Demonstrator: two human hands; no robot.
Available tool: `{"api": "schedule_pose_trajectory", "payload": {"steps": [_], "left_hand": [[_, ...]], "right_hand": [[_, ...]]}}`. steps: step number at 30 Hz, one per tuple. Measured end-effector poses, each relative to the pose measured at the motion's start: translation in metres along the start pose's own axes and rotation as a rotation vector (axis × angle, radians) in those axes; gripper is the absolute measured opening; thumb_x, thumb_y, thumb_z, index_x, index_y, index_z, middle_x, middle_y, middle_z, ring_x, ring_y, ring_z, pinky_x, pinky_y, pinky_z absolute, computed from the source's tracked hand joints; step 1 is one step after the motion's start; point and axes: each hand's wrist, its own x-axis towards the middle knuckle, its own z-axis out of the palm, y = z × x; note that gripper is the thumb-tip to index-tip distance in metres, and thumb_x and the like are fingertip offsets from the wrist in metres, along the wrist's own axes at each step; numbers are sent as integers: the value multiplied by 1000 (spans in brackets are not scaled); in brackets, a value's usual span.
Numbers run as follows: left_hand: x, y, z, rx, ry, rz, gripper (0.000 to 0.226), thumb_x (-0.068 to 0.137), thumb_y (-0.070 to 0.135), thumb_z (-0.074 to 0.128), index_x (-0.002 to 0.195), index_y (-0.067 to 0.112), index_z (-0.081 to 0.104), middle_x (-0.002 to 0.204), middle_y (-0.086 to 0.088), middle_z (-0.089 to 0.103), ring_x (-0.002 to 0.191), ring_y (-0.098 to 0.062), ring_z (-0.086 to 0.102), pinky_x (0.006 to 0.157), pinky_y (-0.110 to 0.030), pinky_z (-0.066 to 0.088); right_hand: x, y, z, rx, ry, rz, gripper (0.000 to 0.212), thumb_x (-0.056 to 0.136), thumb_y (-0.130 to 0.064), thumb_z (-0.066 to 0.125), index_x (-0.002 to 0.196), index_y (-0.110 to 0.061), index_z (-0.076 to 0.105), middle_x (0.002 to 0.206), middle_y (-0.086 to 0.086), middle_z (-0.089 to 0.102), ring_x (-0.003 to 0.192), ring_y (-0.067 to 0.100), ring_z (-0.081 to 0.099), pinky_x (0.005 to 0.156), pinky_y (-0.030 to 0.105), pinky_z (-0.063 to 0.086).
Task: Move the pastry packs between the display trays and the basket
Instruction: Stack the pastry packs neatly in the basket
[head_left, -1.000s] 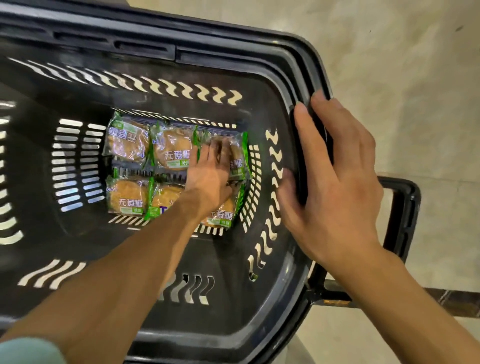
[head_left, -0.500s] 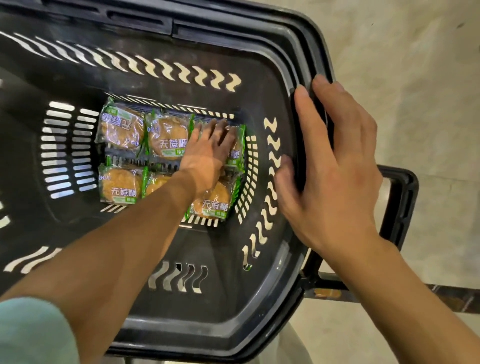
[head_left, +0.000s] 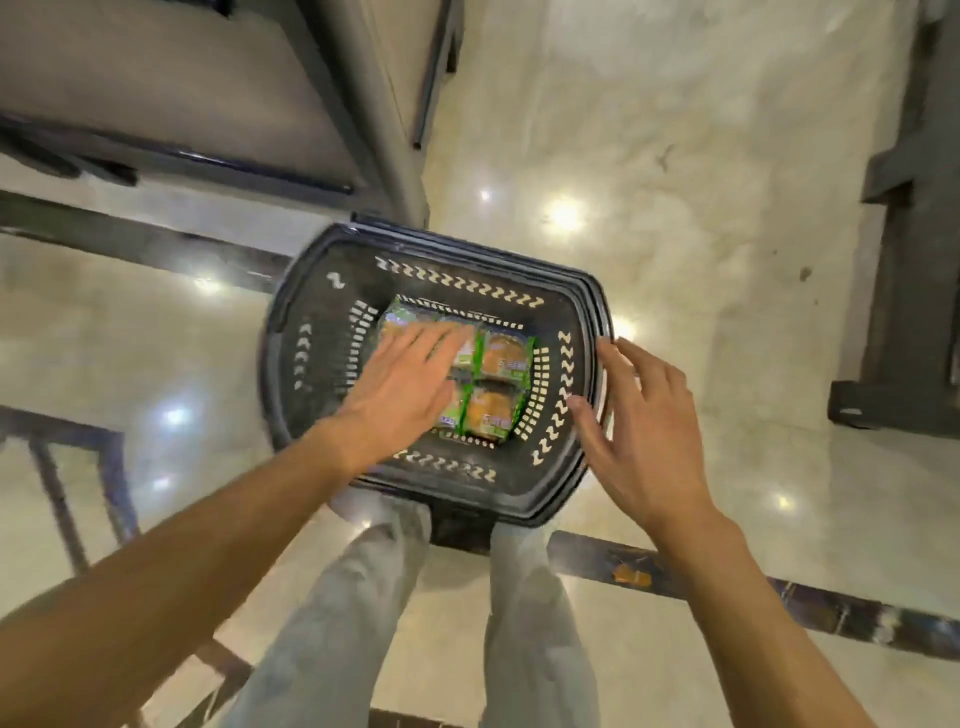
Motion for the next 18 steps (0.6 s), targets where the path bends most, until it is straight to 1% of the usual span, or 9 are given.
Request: {"api": "schedule_pose_trajectory", "payload": {"steps": [3, 7, 9, 11, 13, 15, 18], "left_hand": [[-59, -8, -107, 7, 79, -49, 64, 85, 19, 71, 144, 9, 48, 140, -10, 55, 127, -31, 52, 108, -46, 41], [-148, -11, -219, 44, 257, -121, 59, 89, 27, 69, 143, 15, 48, 137, -6, 57, 124, -28, 53, 104, -41, 42], [-188, -7, -256, 36, 321, -160, 58, 91, 31, 67, 143, 20, 44, 136, -5, 57, 124, -28, 53, 103, -43, 44], [-237, 1, -286, 3, 397, -252, 55, 93, 34, 64, 142, 17, 46, 136, -8, 57, 124, -31, 54, 102, -45, 46], [-282, 5, -308, -32, 507, -321, 53, 95, 41, 56, 140, 15, 49, 133, -8, 59, 120, -31, 56, 99, -46, 48], [-322, 4, -328, -44, 629, -372, 52, 96, 46, 49, 139, 16, 50, 129, -5, 59, 115, -27, 57, 94, -43, 49], [-370, -13, -350, -65, 816, -468, 50, 97, 44, 53, 138, 16, 53, 126, -2, 59, 111, -21, 55, 92, -31, 44]], "right_hand": [[-25, -62, -70, 15, 44, -43, 61, 97, -45, 49, 146, -9, 49, 143, 17, 53, 126, 37, 47, 104, 51, 43], [-43, -149, -140, 103, 116, -213, 57, 95, -44, 54, 142, -11, 54, 139, 15, 57, 121, 37, 52, 101, 50, 48], [-48, -189, -160, 119, 125, -311, 58, 95, -47, 50, 140, -11, 57, 135, 15, 59, 119, 36, 52, 100, 50, 48], [-59, -233, -178, 124, 130, -412, 59, 95, -50, 48, 138, -12, 58, 133, 14, 59, 118, 35, 51, 100, 48, 47], [-66, -273, -191, 153, 129, -485, 60, 95, -54, 45, 139, -14, 57, 135, 12, 58, 120, 34, 51, 101, 47, 45], [-65, -316, -201, 168, 140, -574, 62, 96, -57, 42, 141, -16, 56, 138, 11, 57, 123, 32, 51, 103, 46, 44], [-54, -380, -209, 157, 162, -692, 61, 96, -56, 44, 141, -18, 55, 139, 9, 56, 125, 31, 51, 104, 45, 43]]}}
